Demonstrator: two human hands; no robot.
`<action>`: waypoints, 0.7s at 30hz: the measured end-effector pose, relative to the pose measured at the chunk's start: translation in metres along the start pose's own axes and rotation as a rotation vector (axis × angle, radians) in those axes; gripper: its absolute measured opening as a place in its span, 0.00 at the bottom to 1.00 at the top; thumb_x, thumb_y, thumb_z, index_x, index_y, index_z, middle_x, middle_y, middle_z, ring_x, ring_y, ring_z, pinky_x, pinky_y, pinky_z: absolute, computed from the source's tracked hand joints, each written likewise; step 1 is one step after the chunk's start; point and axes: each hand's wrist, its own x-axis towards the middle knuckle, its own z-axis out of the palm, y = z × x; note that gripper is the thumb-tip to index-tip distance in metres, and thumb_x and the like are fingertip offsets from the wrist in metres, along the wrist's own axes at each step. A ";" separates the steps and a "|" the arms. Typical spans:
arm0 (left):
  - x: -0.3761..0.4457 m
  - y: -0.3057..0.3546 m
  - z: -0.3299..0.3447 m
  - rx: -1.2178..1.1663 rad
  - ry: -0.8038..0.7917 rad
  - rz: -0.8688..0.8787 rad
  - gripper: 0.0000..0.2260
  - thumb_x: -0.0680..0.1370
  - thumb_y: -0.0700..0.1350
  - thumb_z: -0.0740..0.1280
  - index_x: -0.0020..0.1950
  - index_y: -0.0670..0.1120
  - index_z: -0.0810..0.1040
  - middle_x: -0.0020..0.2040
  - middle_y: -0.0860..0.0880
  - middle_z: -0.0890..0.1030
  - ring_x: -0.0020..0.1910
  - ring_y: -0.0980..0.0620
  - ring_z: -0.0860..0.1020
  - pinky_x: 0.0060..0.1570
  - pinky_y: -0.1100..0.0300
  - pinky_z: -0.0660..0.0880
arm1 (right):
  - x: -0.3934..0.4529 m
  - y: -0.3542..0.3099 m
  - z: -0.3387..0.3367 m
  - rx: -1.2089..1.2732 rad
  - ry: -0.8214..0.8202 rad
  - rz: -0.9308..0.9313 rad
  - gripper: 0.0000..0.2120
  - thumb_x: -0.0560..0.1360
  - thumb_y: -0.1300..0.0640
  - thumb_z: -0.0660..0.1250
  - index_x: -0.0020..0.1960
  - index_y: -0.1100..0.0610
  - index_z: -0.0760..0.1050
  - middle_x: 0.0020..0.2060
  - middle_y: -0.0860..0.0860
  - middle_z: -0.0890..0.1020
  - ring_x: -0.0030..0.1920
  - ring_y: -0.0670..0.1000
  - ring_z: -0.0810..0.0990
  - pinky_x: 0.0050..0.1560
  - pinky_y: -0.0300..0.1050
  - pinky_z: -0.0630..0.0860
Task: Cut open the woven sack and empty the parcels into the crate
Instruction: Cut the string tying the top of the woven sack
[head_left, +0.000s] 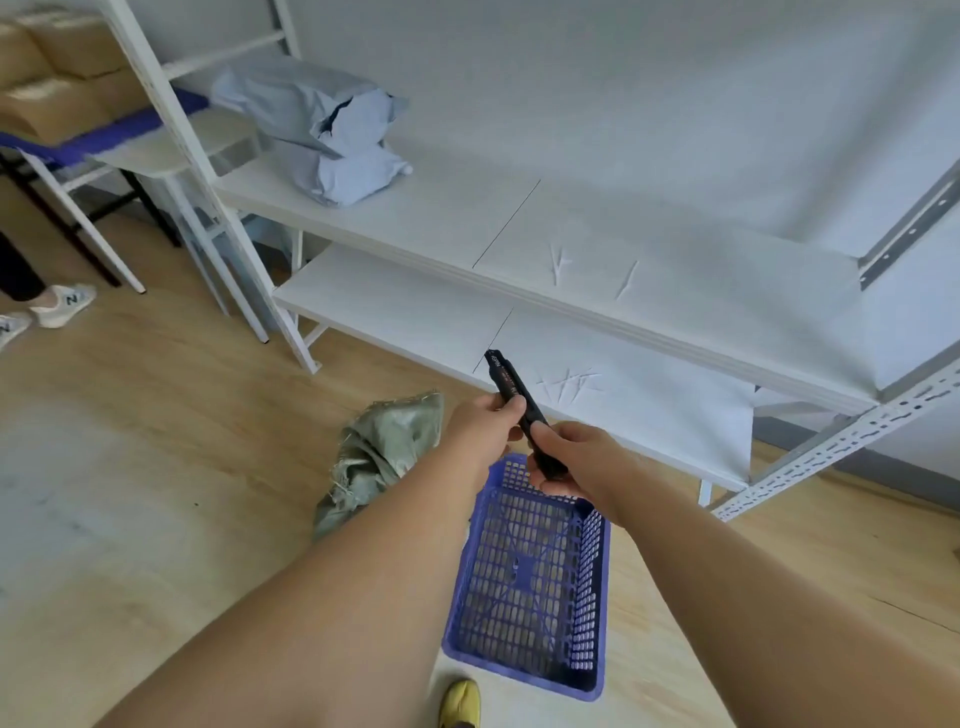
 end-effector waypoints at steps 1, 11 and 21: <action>-0.005 -0.008 -0.002 -0.009 0.004 -0.018 0.10 0.80 0.49 0.63 0.58 0.48 0.79 0.50 0.50 0.83 0.46 0.54 0.82 0.38 0.61 0.73 | -0.001 0.008 0.005 -0.003 -0.001 0.004 0.16 0.79 0.51 0.64 0.55 0.65 0.74 0.35 0.55 0.82 0.33 0.49 0.82 0.35 0.39 0.80; -0.027 -0.036 -0.055 0.004 0.142 -0.086 0.07 0.80 0.50 0.64 0.50 0.50 0.80 0.49 0.48 0.82 0.47 0.49 0.79 0.48 0.55 0.75 | -0.006 0.034 0.073 0.121 -0.115 -0.013 0.15 0.83 0.54 0.56 0.60 0.64 0.73 0.39 0.55 0.79 0.37 0.51 0.77 0.40 0.43 0.75; -0.012 -0.037 -0.156 -0.070 0.122 -0.023 0.06 0.80 0.48 0.64 0.56 0.53 0.76 0.49 0.51 0.82 0.45 0.53 0.82 0.41 0.58 0.78 | 0.016 0.018 0.173 -0.055 0.055 -0.049 0.19 0.81 0.44 0.57 0.51 0.60 0.77 0.34 0.52 0.79 0.30 0.49 0.75 0.30 0.39 0.70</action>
